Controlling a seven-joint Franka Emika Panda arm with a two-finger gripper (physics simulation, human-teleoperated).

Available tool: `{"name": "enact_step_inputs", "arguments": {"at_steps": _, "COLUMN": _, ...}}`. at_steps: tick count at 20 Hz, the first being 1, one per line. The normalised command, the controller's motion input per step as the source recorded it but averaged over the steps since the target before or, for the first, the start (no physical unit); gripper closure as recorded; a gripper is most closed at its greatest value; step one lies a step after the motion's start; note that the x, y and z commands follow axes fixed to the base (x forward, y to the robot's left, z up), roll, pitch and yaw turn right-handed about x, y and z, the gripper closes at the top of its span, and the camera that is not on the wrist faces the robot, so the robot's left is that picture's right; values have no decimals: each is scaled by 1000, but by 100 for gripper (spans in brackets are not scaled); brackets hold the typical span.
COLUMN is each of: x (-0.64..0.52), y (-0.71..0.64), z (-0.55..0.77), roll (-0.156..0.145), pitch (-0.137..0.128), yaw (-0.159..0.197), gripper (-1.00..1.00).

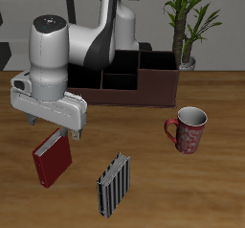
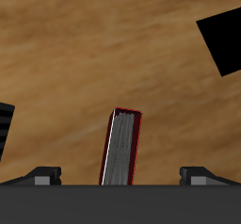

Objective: Place the red book into the back desk caddy's front compartment

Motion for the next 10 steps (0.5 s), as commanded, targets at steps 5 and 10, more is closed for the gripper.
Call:
{"name": "enact_step_inputs", "arguments": {"at_steps": 5, "x": -9, "y": 35, "z": -202, "roll": -4, "pitch": 22, "yaw": -28, "gripper": -100}}
{"name": "enact_step_inputs", "arguments": {"at_steps": 10, "x": 11, "y": 53, "z": -243, "roll": 2, "pitch": 18, "yaw": -43, "gripper": -100}}
